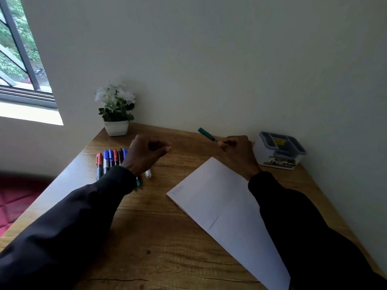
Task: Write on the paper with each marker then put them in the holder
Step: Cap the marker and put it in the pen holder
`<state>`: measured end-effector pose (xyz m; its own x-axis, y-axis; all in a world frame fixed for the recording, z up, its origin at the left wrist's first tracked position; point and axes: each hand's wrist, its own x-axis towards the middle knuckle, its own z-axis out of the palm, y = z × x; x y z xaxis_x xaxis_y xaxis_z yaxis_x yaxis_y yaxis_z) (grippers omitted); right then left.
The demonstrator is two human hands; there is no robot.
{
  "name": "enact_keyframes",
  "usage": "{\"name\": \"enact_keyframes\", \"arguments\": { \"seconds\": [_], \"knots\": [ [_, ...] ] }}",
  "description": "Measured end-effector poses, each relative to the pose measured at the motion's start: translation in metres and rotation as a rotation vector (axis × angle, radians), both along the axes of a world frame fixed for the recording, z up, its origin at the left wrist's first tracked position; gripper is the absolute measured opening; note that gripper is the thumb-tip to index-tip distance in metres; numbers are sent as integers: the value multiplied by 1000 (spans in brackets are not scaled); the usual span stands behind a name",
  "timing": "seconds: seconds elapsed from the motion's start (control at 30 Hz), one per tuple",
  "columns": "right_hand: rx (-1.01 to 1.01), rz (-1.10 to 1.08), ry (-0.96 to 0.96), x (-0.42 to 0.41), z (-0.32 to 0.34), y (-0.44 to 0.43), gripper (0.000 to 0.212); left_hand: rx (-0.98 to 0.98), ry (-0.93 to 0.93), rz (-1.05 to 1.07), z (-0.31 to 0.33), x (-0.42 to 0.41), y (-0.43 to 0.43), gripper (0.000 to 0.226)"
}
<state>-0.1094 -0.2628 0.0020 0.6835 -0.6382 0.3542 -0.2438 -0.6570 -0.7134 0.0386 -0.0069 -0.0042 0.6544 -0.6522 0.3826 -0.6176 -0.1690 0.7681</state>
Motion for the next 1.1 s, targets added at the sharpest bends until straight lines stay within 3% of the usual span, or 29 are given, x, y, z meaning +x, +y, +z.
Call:
{"name": "enact_keyframes", "arguments": {
  "seconds": [0.13, 0.3, 0.63, 0.8, 0.93, 1.1],
  "knots": [
    [145, 26, -45, -19, 7, -12, 24, -24, -27, -4, 7, -12, -16, 16],
    [72, 0, -74, -42, 30, -41, 22, -46, -80, -30, 18, -24, -51, 13],
    [-34, -303, -141, -69, 65, -123, 19, -85, -54, -82, 31, -33, -91, 14],
    [36, -344, -165, -57, 64, -145, 16, -61, -51, -91, 28, -28, -88, 14],
    [21, -388, -135, -52, 65, -155, 14, -44, -52, -82, 27, -23, -86, 17],
    [44, -321, 55, -52, 44, -156, 20, -38, -63, -68, 26, -20, -89, 17]
  ]
}}
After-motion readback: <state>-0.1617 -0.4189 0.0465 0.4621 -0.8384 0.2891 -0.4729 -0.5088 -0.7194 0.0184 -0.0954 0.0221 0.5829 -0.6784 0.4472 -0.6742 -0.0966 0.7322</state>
